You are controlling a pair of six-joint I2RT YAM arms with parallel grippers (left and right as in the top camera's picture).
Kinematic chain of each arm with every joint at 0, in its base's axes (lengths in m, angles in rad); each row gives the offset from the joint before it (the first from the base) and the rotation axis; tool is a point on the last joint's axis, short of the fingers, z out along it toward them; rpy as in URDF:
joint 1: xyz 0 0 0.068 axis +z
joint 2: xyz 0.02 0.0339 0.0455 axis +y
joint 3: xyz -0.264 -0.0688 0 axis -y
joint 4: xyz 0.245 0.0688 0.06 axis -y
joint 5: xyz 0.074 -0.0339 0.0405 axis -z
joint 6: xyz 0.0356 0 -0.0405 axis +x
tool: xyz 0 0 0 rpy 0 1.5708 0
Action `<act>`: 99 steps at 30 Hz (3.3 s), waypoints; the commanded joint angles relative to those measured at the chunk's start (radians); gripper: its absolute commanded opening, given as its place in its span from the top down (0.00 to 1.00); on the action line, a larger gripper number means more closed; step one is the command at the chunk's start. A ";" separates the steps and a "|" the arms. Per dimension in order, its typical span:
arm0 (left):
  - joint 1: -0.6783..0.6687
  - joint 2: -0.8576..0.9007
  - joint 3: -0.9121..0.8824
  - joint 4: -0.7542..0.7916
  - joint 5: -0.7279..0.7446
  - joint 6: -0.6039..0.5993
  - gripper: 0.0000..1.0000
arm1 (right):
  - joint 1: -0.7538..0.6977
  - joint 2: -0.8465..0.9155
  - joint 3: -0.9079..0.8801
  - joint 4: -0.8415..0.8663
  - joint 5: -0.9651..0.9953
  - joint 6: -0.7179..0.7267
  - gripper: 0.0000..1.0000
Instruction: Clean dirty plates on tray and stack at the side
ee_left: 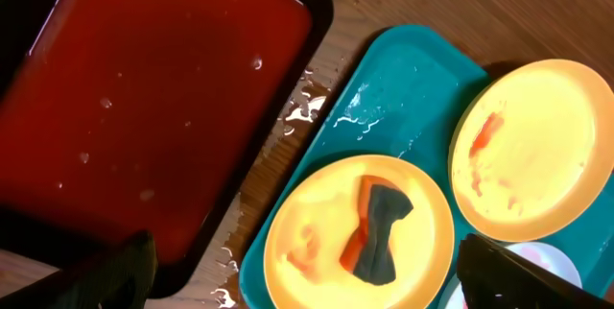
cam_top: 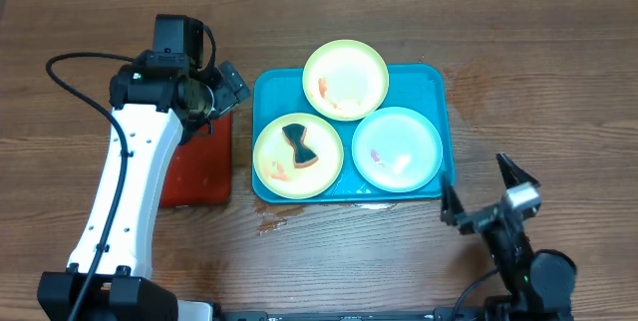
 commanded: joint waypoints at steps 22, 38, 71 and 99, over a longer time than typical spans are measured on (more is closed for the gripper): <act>0.005 0.011 -0.003 0.003 -0.013 0.018 0.00 | -0.001 0.550 0.936 -0.484 -0.297 -0.041 0.00; 0.005 0.011 -0.003 -0.002 -0.013 0.018 0.00 | 0.095 1.279 1.112 -0.220 -0.853 0.405 0.00; 0.004 0.011 -0.003 -0.029 0.117 0.113 0.00 | 0.381 1.952 1.551 -0.890 -0.105 -0.011 0.38; 0.004 0.011 -0.003 -0.030 0.117 0.117 0.00 | 0.386 2.144 1.551 -0.918 -0.105 0.023 0.48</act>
